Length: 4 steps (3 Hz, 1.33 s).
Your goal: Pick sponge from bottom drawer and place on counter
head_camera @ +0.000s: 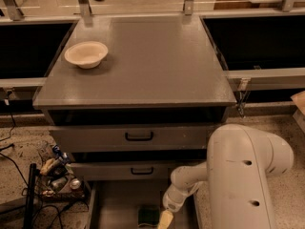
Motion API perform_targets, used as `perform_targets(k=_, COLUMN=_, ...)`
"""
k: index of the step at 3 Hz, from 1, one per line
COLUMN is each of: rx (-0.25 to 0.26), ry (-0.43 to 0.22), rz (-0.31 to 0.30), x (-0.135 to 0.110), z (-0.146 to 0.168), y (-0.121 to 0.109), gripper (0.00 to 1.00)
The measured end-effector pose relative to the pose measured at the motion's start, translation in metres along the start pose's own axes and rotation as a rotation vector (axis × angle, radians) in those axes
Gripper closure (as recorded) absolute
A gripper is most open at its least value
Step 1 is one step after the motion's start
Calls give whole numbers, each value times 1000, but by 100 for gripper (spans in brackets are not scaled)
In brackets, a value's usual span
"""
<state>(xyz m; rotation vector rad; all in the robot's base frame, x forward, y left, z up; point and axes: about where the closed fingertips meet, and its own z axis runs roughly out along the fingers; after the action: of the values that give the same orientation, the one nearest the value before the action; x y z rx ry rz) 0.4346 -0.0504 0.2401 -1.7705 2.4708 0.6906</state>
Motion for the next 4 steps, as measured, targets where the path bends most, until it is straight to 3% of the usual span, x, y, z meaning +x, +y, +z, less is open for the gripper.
perform_targets(k=1, rx=-51, ry=-6, rz=-30, x=3, z=20, y=-1, gripper=0)
perform_targets(k=4, rx=-87, ry=-7, rz=-84, x=6, z=32, y=9, gripper=0)
